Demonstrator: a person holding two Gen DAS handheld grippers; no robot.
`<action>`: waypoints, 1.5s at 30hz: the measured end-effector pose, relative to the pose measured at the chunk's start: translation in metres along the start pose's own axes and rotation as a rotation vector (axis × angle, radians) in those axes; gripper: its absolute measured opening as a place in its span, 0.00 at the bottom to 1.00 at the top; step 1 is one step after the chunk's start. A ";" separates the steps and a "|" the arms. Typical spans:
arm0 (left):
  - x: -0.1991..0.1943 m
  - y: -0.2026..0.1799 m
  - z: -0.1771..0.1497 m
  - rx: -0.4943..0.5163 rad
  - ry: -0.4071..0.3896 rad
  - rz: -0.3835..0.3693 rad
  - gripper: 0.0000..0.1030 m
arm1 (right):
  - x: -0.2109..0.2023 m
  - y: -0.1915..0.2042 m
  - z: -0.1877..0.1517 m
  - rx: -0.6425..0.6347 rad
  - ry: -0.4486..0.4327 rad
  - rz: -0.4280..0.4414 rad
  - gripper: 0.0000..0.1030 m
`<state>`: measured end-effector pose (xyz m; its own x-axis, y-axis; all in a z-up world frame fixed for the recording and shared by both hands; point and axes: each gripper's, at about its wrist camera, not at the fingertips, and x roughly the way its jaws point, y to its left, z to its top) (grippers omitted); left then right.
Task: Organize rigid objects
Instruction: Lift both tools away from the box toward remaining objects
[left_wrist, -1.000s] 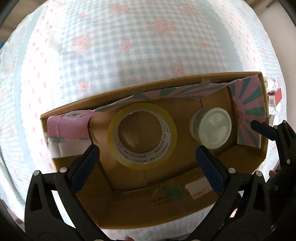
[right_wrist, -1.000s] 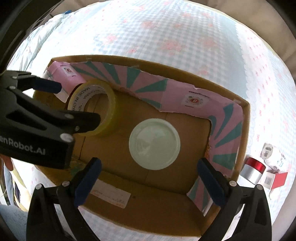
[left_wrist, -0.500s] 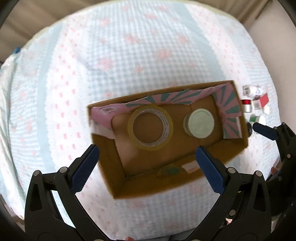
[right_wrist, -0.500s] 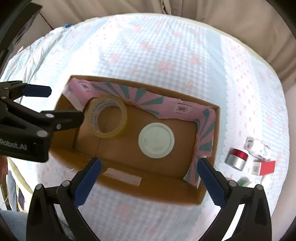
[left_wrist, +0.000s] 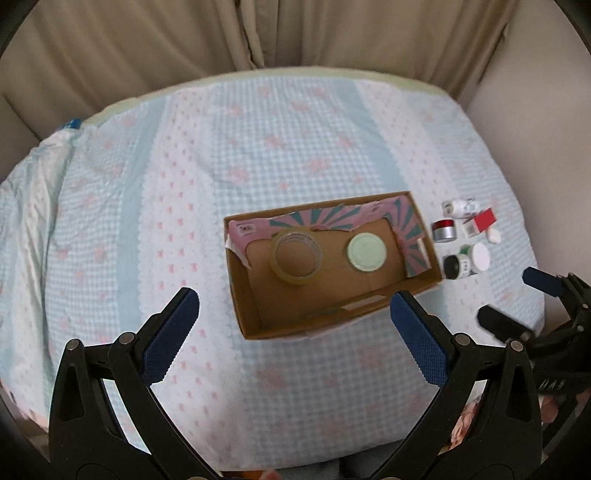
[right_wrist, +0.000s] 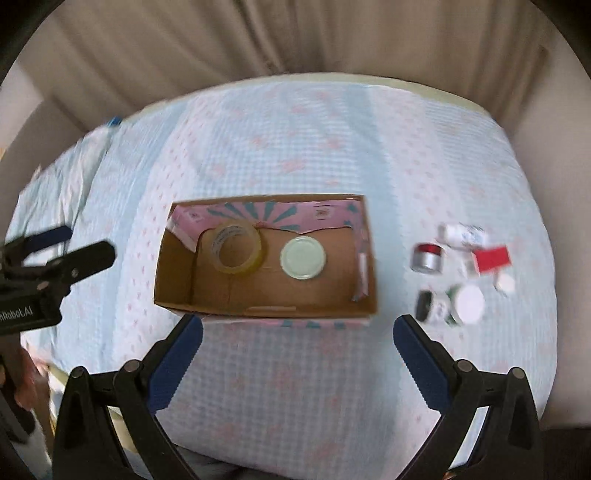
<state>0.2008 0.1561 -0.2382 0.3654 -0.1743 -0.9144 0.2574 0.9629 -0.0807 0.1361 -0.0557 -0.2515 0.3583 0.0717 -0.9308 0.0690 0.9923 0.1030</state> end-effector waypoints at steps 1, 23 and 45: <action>-0.007 -0.003 -0.004 -0.002 -0.017 -0.002 1.00 | -0.008 -0.006 -0.004 0.021 -0.014 -0.016 1.00; -0.012 -0.216 -0.048 -0.115 -0.061 0.022 1.00 | -0.051 -0.234 -0.062 -0.129 -0.131 -0.014 1.00; 0.151 -0.324 0.039 -0.087 0.136 0.000 1.00 | 0.057 -0.313 -0.040 -0.208 -0.070 0.061 1.00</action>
<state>0.2077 -0.1907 -0.3347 0.2392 -0.1499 -0.9593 0.1765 0.9783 -0.1089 0.0980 -0.3583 -0.3510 0.4204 0.1322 -0.8976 -0.1454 0.9864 0.0771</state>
